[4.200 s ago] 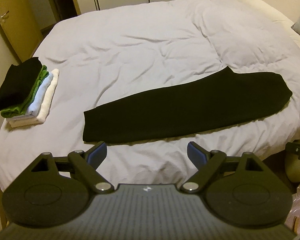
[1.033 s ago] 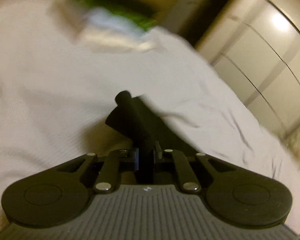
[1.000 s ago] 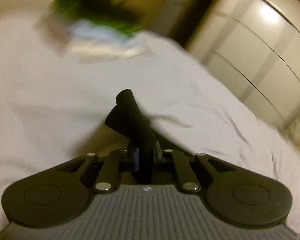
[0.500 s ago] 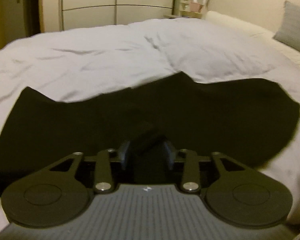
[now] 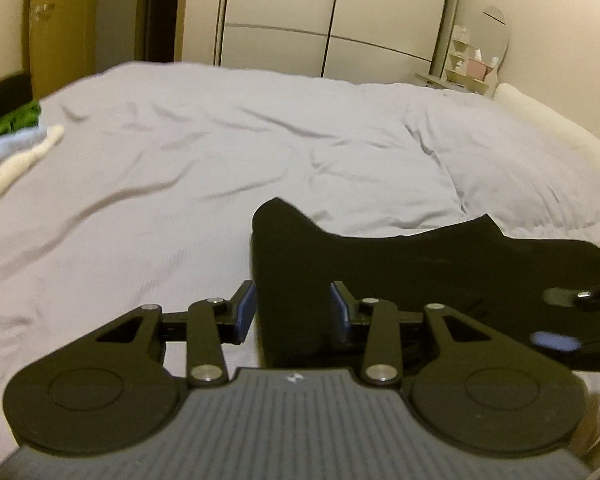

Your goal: Fold clothes

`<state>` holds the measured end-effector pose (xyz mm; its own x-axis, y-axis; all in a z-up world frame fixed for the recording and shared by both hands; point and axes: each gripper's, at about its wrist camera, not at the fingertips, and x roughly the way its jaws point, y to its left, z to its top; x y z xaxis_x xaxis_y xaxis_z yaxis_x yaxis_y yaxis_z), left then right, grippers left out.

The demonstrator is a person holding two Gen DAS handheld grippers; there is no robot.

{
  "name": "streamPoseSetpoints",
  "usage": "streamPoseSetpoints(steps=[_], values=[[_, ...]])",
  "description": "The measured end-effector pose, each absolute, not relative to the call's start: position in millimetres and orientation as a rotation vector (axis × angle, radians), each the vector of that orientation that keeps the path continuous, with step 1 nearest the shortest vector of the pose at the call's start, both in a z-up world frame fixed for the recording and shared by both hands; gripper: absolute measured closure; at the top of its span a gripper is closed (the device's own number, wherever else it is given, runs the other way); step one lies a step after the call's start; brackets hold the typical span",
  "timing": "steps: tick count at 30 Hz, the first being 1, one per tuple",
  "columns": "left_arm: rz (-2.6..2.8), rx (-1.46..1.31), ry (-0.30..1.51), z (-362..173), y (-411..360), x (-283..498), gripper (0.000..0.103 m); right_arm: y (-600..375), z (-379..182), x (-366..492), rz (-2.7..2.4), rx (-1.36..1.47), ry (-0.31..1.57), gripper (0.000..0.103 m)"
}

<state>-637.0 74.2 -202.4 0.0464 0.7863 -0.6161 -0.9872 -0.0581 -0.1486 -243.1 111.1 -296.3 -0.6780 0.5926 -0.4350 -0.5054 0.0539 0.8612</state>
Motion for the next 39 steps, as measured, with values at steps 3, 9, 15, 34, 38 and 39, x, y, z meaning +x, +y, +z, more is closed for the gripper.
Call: streamPoseSetpoints(steps=[3,9,15,34,38,39], values=[[1.497,-0.682,0.393,-209,77,-642,0.068,135,-303,-267,1.742,0.054,1.55,0.035],[1.48,-0.722,0.393,-221,87,-645,0.066,167,-303,-298,1.769,-0.004,1.522,0.054],[1.444,-0.761,0.378,-224,93,-639,0.065,179,-314,-333,1.821,-0.09,1.459,0.093],[1.152,-0.724,0.486,-242,132,-548,0.059,120,-312,-170,1.501,0.18,1.256,0.085],[1.123,-0.713,0.525,-246,139,-533,0.059,121,-293,-181,1.555,0.044,1.069,0.096],[1.115,-0.71,0.532,-246,140,-530,0.059,120,-288,-180,1.57,0.024,1.027,0.096]])
